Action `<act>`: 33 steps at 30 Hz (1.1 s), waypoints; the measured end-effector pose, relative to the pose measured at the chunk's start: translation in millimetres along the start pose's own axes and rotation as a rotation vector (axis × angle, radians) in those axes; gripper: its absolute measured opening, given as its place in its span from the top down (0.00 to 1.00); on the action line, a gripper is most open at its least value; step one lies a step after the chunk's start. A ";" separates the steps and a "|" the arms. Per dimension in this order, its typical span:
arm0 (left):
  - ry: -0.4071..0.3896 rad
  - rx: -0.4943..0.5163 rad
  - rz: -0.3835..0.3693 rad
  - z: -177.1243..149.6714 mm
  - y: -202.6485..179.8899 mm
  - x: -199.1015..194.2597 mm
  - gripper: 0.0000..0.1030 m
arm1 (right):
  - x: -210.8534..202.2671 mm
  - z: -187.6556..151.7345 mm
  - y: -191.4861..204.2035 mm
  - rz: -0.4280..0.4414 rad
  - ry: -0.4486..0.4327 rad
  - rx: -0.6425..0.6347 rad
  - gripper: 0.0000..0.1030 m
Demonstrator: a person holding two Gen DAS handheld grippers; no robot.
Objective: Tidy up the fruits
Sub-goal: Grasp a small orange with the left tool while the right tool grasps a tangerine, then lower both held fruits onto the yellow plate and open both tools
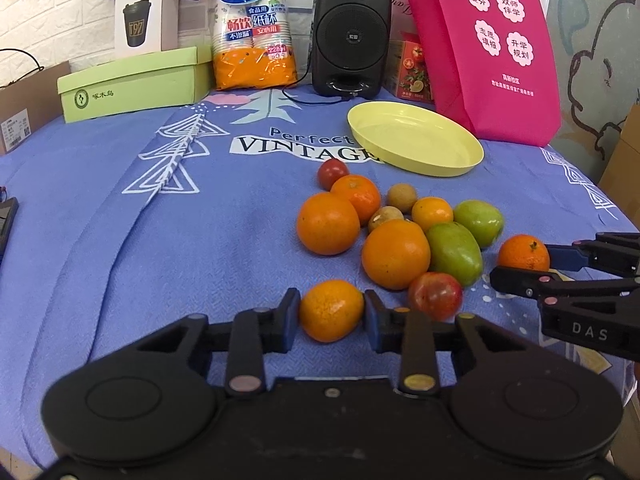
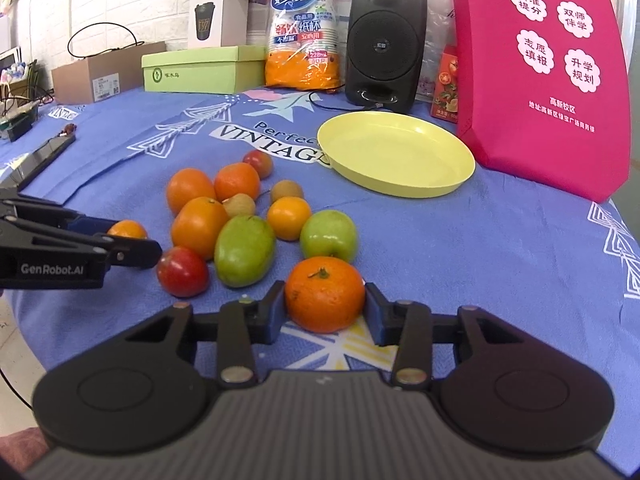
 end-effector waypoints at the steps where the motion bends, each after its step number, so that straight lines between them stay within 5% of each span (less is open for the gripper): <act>1: 0.000 0.003 0.005 -0.7 -0.2 -1.4 0.68 | -2.3 -0.8 0.4 0.001 -0.001 0.002 0.61; 16: -0.047 0.027 0.021 1.5 -7.2 -37.4 0.68 | -44.9 -5.1 -4.7 -0.026 -0.055 0.018 0.61; 33: -0.073 0.044 -0.046 24.0 -16.1 -50.2 0.68 | -52.6 1.3 -33.0 -0.066 -0.088 0.028 0.61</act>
Point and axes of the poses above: each gripper's, at about its wrist camera, not at the fingertips, and x roughly the way its jaws point, y to its left, z to its top, the point moved 3 cm from there along x, roughly the way its jaws point, and after that the axes turned 15 degrees about -x, right-handed, at the moved point
